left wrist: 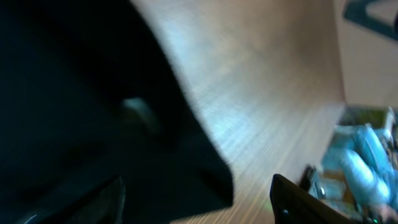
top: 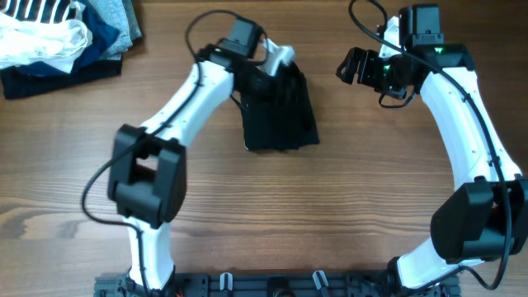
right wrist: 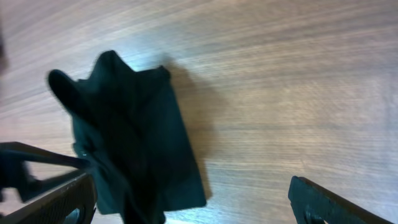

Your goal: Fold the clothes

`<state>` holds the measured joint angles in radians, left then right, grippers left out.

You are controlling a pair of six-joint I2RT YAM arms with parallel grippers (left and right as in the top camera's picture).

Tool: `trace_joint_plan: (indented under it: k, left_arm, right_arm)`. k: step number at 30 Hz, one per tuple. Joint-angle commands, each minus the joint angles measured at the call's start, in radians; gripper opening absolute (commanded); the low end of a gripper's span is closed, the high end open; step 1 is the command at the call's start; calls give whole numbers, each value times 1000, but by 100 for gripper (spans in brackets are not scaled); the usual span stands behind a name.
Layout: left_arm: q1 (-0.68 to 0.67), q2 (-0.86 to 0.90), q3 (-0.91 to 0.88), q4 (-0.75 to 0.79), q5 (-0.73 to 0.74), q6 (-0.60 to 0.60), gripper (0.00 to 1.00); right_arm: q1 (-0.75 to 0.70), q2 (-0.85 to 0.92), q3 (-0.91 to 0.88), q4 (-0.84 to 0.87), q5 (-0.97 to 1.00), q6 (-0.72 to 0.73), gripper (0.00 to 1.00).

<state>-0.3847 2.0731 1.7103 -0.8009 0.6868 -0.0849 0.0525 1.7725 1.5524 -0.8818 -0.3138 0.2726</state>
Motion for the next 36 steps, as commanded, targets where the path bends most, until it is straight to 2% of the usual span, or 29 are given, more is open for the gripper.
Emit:
trace_joint_plan:
  k: [1,9,16,21,22,24,30,32,33,36]
  left_arm:
    - [131,-119,9,-59,-184,-141,77]
    - [304,-90,8,-193,-184,-185,79]
    - [301,-38,8,-212,-193,-185,84]
    - [290,-25,8,-214,-222,-185,87]
    - [288,-25,8,-214,-223,-185,88]
    - [288,-25,8,-213,-225,-185,89]
    - [288,-25,8,-202,-225,-185,90]
    - [288,-25,8,-203,-225,-185,90]
    - [288,-25,8,-203,-225,-185,91]
    - [288,-25,8,-203,-226,-185,91]
  right_arm:
    - [6,-2,11,23,-126,-65,100]
    - [90,41,9,87,-132,-67,100]
    - [207,175,9,158,-133,-60,93]
    - [225,250,9,168,-124,-60,92]
    - [223,255,9,171,-124,-60,88]
    - [222,260,9,178,-124,-60,72]
    - [223,266,9,200,-88,-48,33]
    - [223,266,9,200,-16,-7,8]
    - [223,266,9,200,10,-1,4]
    - [223,266,9,200,56,19,4]
